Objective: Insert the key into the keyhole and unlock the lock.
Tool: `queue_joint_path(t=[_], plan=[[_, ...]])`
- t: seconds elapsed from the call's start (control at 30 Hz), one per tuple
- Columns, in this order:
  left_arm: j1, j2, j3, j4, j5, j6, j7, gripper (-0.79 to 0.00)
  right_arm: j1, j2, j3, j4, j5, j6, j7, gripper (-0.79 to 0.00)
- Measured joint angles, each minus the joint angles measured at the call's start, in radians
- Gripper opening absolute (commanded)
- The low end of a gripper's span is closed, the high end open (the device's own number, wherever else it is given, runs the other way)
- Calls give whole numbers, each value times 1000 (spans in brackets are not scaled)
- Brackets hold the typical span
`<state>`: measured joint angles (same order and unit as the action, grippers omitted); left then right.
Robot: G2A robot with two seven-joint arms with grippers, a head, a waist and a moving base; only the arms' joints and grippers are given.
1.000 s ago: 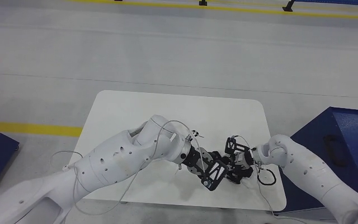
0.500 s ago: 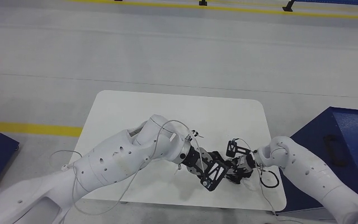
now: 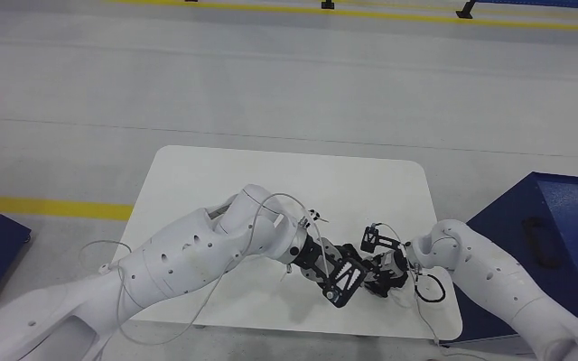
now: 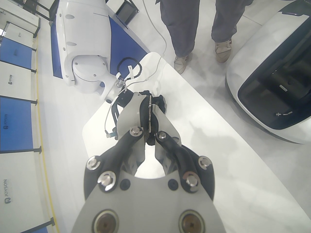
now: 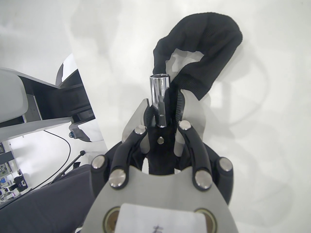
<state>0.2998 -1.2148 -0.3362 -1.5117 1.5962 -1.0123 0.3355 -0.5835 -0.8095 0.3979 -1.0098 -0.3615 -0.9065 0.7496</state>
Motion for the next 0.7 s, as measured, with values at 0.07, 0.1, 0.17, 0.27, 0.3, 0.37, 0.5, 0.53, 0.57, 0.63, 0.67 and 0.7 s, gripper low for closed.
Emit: queue_joint_path(t=[0.07, 0.1, 0.17, 0.27, 0.3, 0.37, 0.5, 0.53, 0.57, 0.63, 0.67, 0.7], plan=[[0, 1, 0, 0, 0, 0, 2, -785, 0, -4, 0, 6, 3, 6, 9, -785], [0, 1, 0, 0, 0, 0, 3, -785, 0, -7, 0, 9, 5, 7, 12, -785], [1, 2, 1, -1, 0, 0, 4, -785, 0, -12, 1, 16, 9, 9, 17, -785], [0, 3, 3, -1, 0, 0, 6, -785, 2, -19, 3, 24, 14, 11, 25, -785], [-1, 3, 4, 0, 0, 0, 6, -785, 2, -21, 4, 28, 17, 10, 25, -785], [-2, 3, 5, 1, -2, 0, 6, -785, 2, -25, 7, 34, 20, 9, 21, -785], [-2, 4, 6, 1, -5, 0, 4, -785, 3, -28, 30, 60, 34, -24, -28, -785], [-2, 4, 5, 1, -5, 0, 4, -785, 4, -27, 37, 67, 36, -40, -43, -785], [-2, 4, 5, 0, -5, 0, 3, -785, 3, -26, 45, 74, 41, -59, -62, -785], [-1, 4, 3, -1, -4, 0, 1, -785, -2, -20, 67, 94, 49, -100, -109, -785], [0, 4, 2, -2, -4, 0, 1, -785, -5, -17, 75, 97, 46, -106, -127, -785], [0, 4, 1, -3, -4, 0, 1, -785, -11, -13, 84, 95, 41, -108, -148, -785]])
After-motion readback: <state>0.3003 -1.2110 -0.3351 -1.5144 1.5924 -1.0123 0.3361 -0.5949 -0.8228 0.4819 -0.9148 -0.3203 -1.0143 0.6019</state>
